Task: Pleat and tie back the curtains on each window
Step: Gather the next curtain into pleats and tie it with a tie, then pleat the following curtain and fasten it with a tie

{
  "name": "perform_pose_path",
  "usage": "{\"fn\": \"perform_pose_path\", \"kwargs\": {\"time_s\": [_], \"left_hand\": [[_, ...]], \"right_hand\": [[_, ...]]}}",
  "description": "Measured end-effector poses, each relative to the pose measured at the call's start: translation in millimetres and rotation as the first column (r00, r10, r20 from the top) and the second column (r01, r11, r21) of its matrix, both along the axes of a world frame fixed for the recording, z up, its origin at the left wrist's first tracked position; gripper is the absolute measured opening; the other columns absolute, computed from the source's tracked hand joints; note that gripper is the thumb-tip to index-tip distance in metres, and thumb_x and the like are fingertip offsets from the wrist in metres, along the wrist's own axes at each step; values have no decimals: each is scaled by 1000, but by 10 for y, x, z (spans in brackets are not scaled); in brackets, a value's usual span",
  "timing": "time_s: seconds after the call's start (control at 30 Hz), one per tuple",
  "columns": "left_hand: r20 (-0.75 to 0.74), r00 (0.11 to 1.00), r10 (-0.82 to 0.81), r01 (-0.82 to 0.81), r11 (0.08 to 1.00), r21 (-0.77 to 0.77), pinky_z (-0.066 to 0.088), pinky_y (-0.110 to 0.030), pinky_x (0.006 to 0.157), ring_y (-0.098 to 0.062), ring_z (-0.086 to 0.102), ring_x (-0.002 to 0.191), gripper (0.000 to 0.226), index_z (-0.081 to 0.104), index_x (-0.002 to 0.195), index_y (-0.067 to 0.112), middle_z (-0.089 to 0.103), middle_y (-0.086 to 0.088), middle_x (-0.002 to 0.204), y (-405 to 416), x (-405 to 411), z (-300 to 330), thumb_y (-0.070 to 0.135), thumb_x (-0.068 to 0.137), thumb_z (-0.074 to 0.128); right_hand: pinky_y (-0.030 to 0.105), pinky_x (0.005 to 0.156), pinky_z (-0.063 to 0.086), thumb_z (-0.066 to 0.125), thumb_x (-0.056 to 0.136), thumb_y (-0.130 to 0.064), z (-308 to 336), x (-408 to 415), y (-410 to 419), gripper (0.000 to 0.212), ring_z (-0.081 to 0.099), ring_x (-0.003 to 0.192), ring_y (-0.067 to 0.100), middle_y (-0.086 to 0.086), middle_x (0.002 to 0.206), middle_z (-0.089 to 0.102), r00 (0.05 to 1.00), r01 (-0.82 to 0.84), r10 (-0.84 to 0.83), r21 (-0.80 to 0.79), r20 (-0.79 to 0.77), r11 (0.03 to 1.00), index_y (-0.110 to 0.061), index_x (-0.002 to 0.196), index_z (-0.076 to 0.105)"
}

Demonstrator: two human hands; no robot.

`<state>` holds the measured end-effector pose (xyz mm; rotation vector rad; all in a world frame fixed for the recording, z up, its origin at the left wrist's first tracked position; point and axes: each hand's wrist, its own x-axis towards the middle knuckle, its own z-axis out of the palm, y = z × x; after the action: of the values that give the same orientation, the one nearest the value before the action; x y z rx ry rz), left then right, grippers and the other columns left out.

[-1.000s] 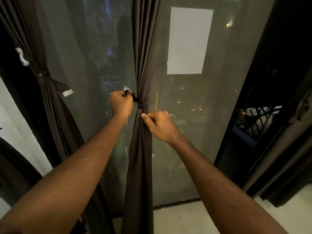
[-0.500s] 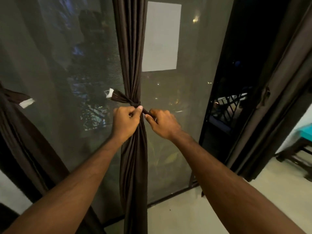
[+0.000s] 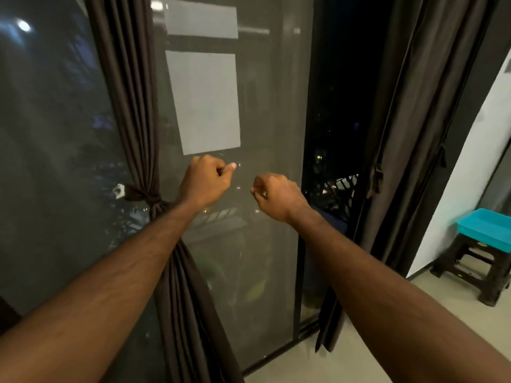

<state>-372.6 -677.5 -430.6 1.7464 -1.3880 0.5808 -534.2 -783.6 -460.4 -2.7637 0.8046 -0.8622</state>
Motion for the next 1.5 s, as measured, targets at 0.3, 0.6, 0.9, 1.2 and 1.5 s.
{"fn": "perform_pose_path", "kwargs": {"time_s": [0.3,0.6,0.9,1.2,1.5], "left_hand": [[165,985,56,-62,998,31,44,-34,57,-31,45,54,56,41,47,11,40,-5,44,-1032,-737,975,39,91,59],[295,955,-16,8,1000,26,52,-37,56,-33,53,54,55,39,47,19,45,-4,48,-2239,-1407,1671,38,93,63],[377,926,-1,40,995,-94,45,-30,53,-21,49,49,55,43,46,21,48,0,47,-3543,-1628,2671,40,94,63],[337,940,-63,148,961,-233,46,-31,63,-17,59,68,36,60,70,22,59,5,66,-4614,-1893,3448,50,93,63],[296,938,183,-64,927,-370,45,-33,65,-20,61,81,51,61,89,23,63,3,84,-5352,-2447,3901,73,82,59]], "right_hand": [[47,86,54,54,98,-39,879,-879,-1162,18,62,88,21,-3,99,61,990,90,-78,-97,121,991,-24,97,63],[44,80,55,53,100,-37,1607,-1668,-2410,15,59,83,17,-4,98,57,942,190,-139,-144,306,971,-25,93,57],[43,78,55,53,100,-36,2443,-2034,-3620,18,58,82,16,-6,93,55,867,341,-197,-257,459,904,-21,90,58],[30,69,49,53,101,-36,3256,-2222,-4601,18,55,79,8,-9,90,54,755,428,-154,-301,637,852,-24,88,57],[27,65,43,55,100,-34,3868,-2226,-5331,17,53,75,5,-8,89,54,622,370,6,-301,783,879,-24,86,57]]}}
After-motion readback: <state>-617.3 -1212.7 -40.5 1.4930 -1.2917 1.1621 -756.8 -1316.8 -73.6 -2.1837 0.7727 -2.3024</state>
